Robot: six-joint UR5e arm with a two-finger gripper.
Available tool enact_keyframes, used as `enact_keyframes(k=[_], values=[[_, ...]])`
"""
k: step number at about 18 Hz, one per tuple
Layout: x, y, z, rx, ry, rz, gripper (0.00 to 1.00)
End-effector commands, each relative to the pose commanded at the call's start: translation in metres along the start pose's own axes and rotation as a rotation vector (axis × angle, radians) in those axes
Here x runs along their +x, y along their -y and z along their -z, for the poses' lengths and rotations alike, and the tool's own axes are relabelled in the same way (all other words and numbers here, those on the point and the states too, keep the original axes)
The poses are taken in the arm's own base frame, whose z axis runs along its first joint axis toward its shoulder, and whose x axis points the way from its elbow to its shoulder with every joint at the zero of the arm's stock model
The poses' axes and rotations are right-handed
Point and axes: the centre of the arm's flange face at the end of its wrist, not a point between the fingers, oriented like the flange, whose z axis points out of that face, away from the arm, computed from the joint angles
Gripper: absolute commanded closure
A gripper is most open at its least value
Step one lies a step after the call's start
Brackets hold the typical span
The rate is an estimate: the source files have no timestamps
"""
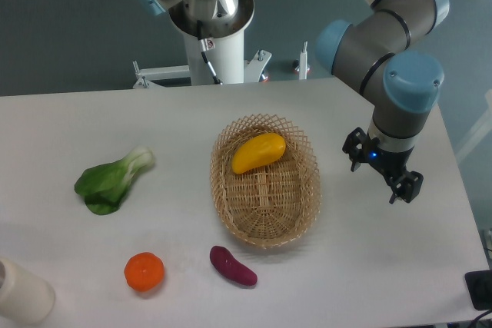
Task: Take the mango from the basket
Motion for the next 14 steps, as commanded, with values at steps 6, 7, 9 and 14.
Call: enact_keyframes(k=[6,7,9,14], values=[[0.003,0.001,-0.003,-0.003,-0.003,0.003,0.0],[0.005,0.001,-0.005,-0.001,-0.003,0.005,0.0],[0.006,0.0,-0.006,0.007,-0.003,0.011,0.0],[0.009,0.003,-0.006,-0.002,0.014,0.006,0.0]])
